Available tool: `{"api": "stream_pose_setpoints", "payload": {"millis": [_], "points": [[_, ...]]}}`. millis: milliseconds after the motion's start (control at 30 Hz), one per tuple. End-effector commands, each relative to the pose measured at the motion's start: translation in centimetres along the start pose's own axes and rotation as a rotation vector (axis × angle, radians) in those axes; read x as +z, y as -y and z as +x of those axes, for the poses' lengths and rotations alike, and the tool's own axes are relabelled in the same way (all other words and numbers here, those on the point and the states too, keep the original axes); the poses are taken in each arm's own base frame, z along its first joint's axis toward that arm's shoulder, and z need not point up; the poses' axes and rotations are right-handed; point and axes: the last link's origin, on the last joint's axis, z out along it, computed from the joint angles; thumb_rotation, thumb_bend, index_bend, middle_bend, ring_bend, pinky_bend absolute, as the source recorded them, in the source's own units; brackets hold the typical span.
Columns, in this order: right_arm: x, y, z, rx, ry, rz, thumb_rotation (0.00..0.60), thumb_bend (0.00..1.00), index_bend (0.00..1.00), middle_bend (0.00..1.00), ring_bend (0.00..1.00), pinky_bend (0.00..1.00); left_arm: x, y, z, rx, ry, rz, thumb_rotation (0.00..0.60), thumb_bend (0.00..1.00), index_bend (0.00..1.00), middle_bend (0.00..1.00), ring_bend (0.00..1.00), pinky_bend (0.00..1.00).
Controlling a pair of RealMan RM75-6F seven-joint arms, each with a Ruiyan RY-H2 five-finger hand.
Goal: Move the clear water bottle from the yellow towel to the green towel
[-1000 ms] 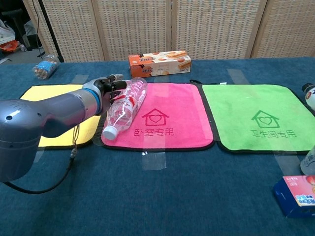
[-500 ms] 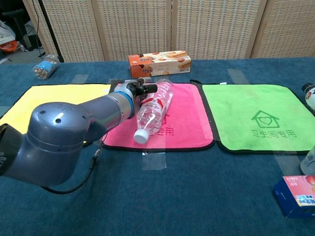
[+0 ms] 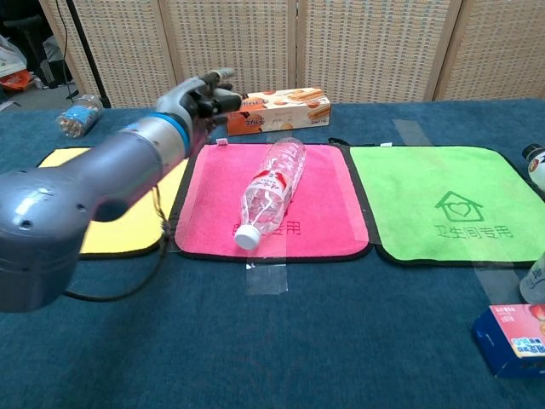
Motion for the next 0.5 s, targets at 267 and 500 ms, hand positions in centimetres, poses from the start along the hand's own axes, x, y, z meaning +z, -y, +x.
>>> {"api": "stream_pose_setpoints", "payload": {"millis": [267, 500], "points": [[2.3, 2.8, -2.3, -0.130, 0.074, 0.143, 0.600, 0.00, 0.00, 0.00, 0.00, 0.00, -7.6, -2.3, 16.1, 0.758, -0.037, -0.082, 0.600, 0.40, 0.00, 0.00, 0.00, 0.00], [5.7, 7.0, -2.2, -0.206, 0.139, 0.265, 0.600, 0.00, 0.00, 0.00, 0.00, 0.00, -13.0, -3.1, 23.5, 0.986, -0.137, -0.050, 0.600, 0.04, 0.00, 0.00, 0.00, 0.00]]}}
